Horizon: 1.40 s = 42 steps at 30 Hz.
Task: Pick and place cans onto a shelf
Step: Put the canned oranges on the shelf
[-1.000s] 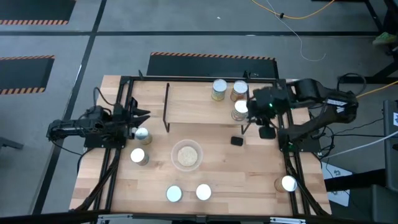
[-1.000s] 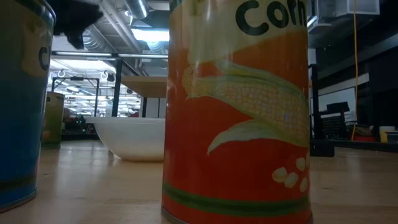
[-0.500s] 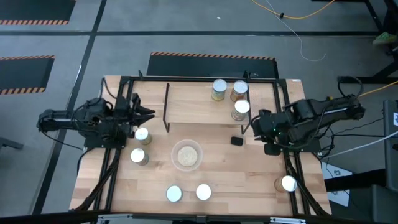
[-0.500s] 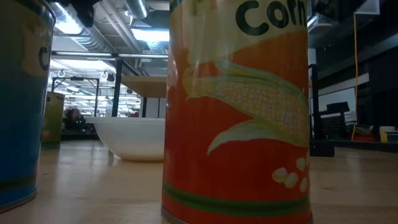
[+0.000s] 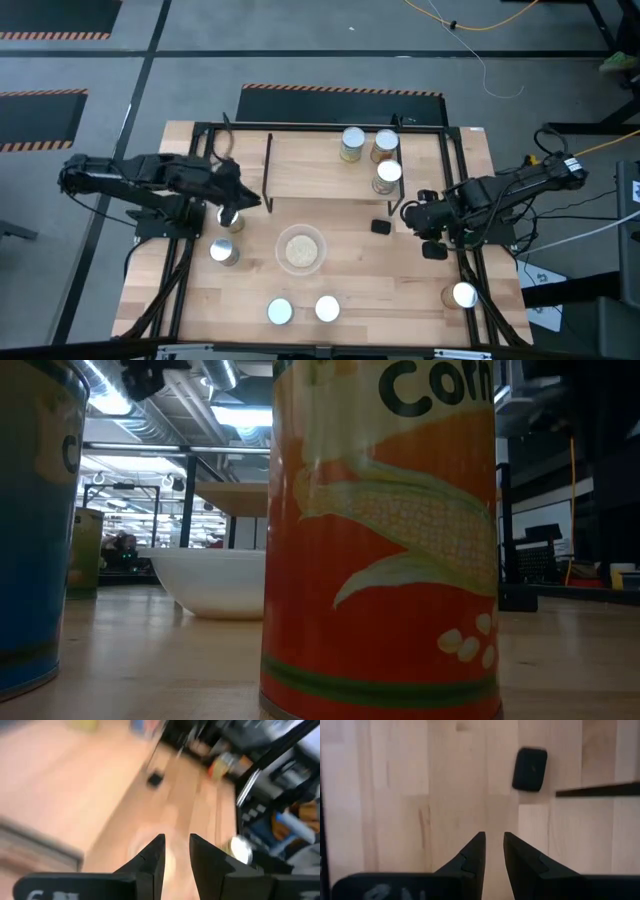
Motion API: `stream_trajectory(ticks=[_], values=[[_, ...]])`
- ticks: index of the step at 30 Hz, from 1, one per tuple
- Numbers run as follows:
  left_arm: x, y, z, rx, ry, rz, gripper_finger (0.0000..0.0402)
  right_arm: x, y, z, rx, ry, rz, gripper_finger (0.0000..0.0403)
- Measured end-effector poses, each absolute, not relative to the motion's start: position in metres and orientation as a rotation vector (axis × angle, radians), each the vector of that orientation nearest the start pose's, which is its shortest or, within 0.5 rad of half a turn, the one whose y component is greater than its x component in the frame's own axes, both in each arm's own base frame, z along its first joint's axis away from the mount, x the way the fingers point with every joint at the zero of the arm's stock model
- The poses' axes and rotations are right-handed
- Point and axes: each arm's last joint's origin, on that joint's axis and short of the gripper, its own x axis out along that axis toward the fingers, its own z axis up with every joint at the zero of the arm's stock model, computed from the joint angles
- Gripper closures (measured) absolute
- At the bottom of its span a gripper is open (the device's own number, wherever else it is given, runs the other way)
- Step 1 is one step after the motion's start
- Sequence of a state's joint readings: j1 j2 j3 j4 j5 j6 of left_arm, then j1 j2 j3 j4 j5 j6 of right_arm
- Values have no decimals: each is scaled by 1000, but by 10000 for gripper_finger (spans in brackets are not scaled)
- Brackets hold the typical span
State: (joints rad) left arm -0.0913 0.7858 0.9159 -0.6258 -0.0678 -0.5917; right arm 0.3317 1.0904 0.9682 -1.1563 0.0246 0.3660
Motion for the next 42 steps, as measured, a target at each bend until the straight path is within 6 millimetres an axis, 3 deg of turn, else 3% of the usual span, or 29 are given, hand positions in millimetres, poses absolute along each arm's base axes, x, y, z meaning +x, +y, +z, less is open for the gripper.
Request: stream_trajectory(ticks=[10,15,29,42], values=[[162,-30,312,-782,1011,307,321,163,55,255,66,1345,18,329],[166,-36,296,-778,1183,403,321,163,55,255,64,1341,21,329],[188,-39,266,-561,1309,650,321,163,55,255,64,1341,21,329],[208,-43,241,-491,1414,722,321,164,56,255,66,1336,22,329]])
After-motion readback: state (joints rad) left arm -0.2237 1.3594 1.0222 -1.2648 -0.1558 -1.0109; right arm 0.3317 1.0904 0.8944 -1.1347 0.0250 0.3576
